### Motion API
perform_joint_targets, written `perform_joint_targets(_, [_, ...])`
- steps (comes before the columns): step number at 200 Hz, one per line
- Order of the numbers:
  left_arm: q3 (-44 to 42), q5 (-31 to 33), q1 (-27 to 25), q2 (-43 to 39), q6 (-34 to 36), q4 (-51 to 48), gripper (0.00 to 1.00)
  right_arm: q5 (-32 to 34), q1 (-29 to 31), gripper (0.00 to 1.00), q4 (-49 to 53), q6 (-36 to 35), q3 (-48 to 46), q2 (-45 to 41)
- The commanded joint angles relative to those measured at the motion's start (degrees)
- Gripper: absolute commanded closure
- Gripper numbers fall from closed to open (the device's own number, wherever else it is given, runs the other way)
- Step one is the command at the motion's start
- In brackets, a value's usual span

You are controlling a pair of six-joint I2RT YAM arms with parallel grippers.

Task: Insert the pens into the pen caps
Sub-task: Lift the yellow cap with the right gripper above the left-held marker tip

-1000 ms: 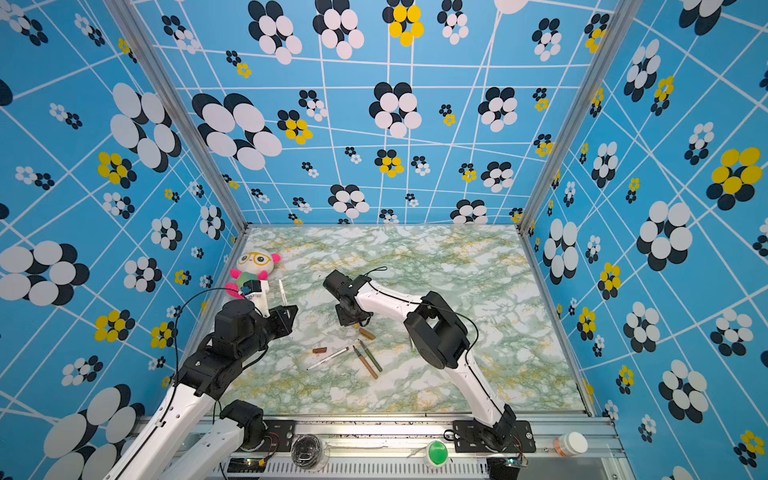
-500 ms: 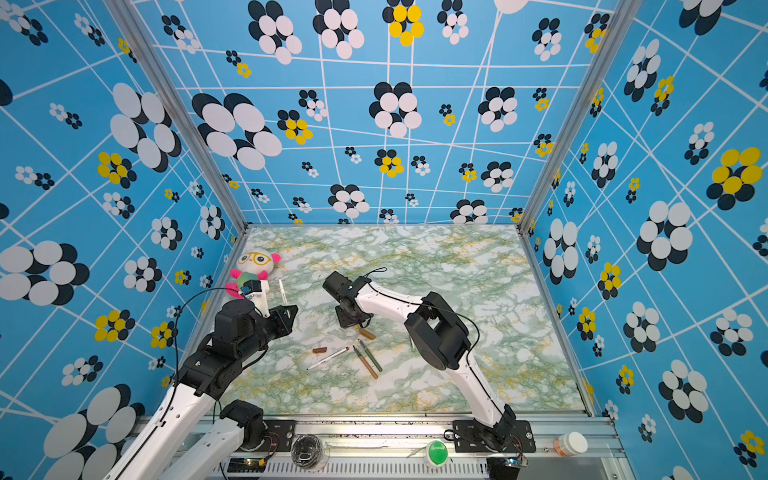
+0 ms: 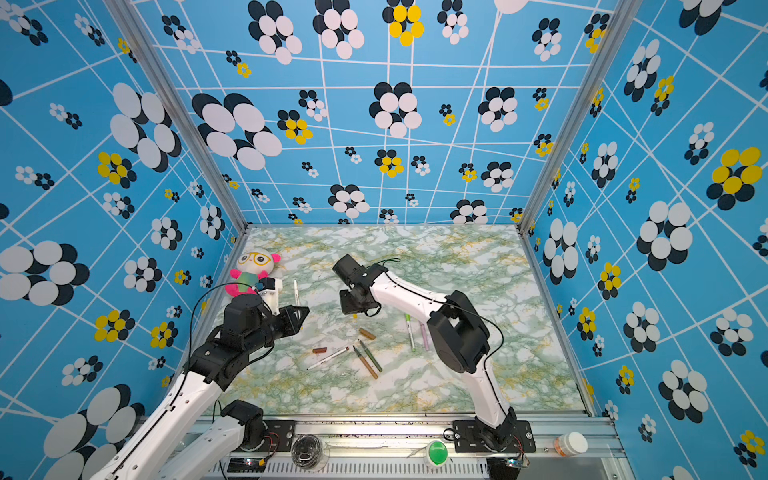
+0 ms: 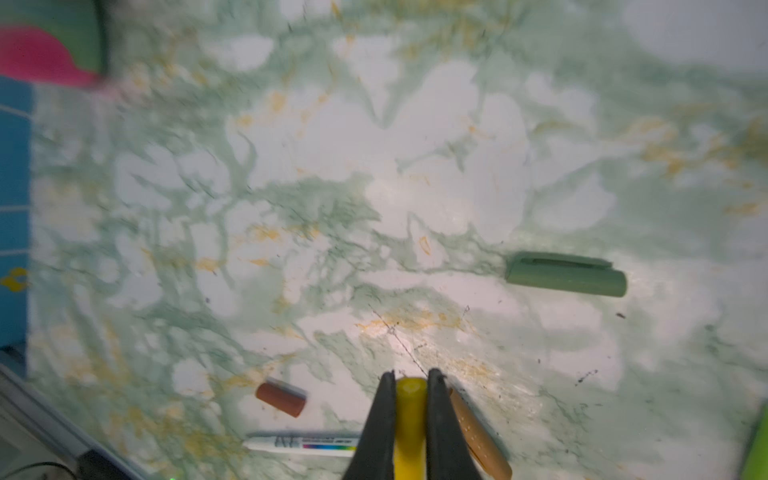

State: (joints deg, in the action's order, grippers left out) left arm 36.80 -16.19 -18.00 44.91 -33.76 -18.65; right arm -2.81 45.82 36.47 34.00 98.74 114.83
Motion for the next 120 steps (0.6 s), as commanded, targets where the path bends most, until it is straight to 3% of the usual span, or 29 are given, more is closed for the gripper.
perform_joint_targets(1, [-0.9,-8.8,-0.3,1.8,2.3,4.6,1.0,-3.5,-2.5,1.0,-7.4,5.7,-3.4,-6.7])
perform_joint_targets(47, [0.4,-13.0,-5.9,6.8,5.1,6.9,1.0,-4.2,-4.6,1.0,-21.9,12.4,-15.0,-17.8])
perform_joint_targets(120, [2.2,-10.5,-11.0,10.0,6.1,8.1,1.0,-11.5,-4.5,1.0,-27.8,15.8,-17.9,-20.1])
